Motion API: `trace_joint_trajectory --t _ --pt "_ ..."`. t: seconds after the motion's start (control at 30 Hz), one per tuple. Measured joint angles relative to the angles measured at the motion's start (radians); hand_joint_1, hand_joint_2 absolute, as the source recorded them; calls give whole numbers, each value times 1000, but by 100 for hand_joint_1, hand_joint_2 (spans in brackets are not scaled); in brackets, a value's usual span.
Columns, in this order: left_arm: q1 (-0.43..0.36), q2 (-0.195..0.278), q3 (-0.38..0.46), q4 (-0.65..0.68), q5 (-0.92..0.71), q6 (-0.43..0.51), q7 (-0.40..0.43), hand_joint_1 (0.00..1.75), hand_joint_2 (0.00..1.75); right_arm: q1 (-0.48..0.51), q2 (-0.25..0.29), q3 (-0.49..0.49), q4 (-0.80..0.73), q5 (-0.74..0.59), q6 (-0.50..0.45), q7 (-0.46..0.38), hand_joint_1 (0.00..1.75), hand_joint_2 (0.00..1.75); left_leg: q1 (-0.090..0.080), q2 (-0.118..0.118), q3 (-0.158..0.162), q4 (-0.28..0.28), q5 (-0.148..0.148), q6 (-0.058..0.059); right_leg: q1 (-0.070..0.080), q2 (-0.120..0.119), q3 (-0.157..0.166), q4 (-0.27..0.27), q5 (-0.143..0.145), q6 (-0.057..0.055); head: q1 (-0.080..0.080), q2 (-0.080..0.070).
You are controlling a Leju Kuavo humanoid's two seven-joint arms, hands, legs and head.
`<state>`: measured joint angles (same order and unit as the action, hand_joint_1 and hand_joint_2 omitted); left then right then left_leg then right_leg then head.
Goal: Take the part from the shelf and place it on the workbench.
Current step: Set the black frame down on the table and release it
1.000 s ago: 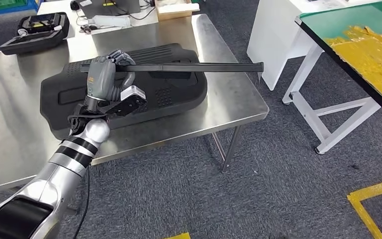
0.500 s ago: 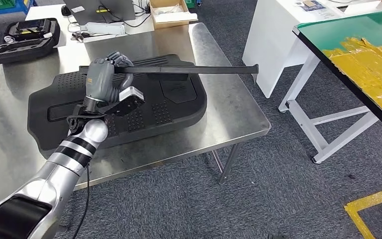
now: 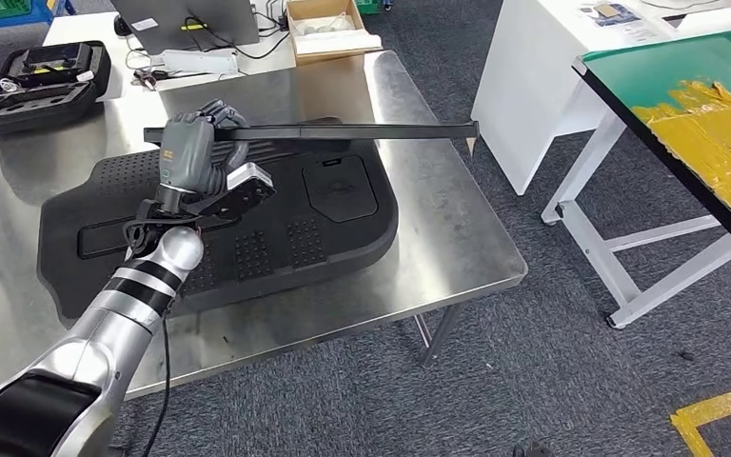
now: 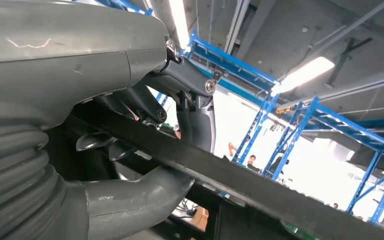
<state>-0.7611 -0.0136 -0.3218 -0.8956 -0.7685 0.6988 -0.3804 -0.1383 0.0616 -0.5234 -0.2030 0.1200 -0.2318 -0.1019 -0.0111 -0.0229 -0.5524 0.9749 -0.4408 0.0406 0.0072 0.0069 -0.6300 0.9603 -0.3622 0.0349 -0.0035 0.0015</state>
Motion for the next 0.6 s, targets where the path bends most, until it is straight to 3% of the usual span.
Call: trace_joint_trajectory --t 0.03,0.1,0.6 --pt "-1 -2 19 12 -16 0 5 175 175 -1 -1 0 0 2 0 0 0 0 -1 2 1 1 -5 -3 3 1 7 -12 4 -11 -1 0" --pt "-5 -6 50 37 -37 0 11 175 175 -2 -2 0 0 6 0 0 0 0 -1 6 4 -5 -9 -5 5 5 10 -12 3 -17 -1 0" --pt "-43 -15 155 152 -132 0 30 175 175 -2 -2 0 0 26 0 7 0 0 -2 7 7 -10 -8 -12 5 5 11 -11 7 -25 0 0"
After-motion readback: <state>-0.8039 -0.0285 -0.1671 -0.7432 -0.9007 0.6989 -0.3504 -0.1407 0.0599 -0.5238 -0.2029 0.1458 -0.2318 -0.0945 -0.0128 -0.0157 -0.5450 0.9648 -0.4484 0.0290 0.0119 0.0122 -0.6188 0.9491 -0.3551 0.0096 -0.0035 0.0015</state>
